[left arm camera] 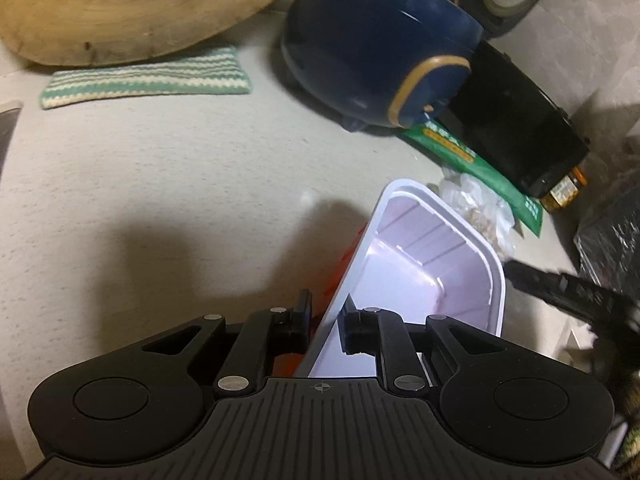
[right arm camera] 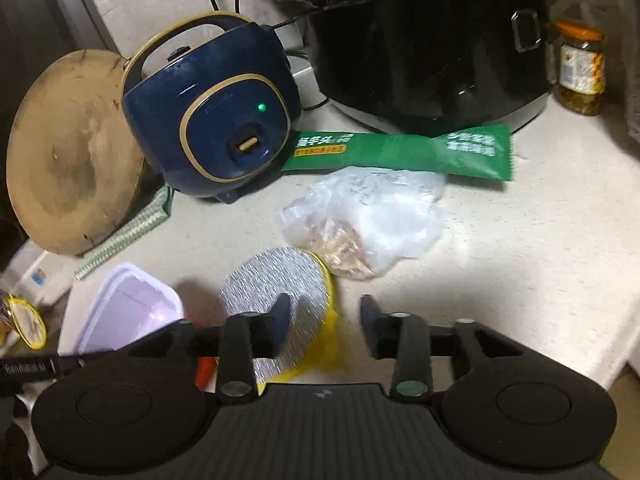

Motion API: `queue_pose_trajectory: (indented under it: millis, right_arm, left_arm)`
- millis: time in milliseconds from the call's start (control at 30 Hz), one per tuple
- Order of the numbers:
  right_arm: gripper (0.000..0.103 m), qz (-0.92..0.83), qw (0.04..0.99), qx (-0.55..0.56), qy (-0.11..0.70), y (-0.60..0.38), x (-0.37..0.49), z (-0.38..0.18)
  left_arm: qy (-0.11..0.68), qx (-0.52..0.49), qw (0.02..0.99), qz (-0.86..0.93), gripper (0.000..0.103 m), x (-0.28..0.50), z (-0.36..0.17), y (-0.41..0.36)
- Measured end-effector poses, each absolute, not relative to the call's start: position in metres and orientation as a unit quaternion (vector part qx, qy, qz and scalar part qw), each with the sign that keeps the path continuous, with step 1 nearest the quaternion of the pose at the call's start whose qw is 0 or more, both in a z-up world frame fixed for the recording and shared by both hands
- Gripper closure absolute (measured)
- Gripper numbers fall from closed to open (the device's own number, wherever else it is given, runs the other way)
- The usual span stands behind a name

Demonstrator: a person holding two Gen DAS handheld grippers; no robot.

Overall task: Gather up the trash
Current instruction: 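Carry the tray and scrubber pad down to the trash bin with both tools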

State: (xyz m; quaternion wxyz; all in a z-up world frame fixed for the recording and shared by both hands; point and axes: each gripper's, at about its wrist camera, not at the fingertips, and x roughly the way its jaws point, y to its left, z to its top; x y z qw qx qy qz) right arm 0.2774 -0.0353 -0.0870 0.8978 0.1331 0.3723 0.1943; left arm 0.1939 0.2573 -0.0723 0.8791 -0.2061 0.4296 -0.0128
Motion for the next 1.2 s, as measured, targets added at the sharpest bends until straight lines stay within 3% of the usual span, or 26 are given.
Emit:
queue_pose_trajectory:
  millis: [233, 300, 433, 700, 900, 1200]
  right_arm:
    - [0.063, 0.213, 0.877, 0.163, 0.398, -0.020, 0.308, -0.107]
    - [0.080, 0.229, 0.866, 0.176, 0.409, -0.020, 0.308, -0.105]
    - [0.089, 0.233, 0.871, 0.183, 0.392, -0.031, 0.296, -0.083]
    - [0.090, 0.165, 0.936, 0.071, 0.304, -0.053, 0.265, -0.015]
    - [0.085, 0.200, 0.913, 0.063, 0.350, -0.031, 0.269, -0.052]
    - [0.089, 0.272, 0.878, 0.081, 0.386, 0.006, 0.269, -0.078]
  left_arm:
    - [0.445, -0.206, 0.871, -0.028, 0.088, 0.203, -0.080, 0.255]
    - [0.445, -0.214, 0.869, -0.029, 0.088, 0.204, -0.080, 0.258]
    - [0.434, -0.236, 0.869, -0.026, 0.088, 0.203, -0.080, 0.266]
    - [0.426, -0.256, 0.868, -0.026, 0.087, 0.203, -0.081, 0.276]
    - [0.422, -0.233, 0.875, -0.041, 0.087, 0.200, -0.079, 0.269]
    - [0.425, -0.240, 0.873, -0.020, 0.088, 0.195, -0.082, 0.269]
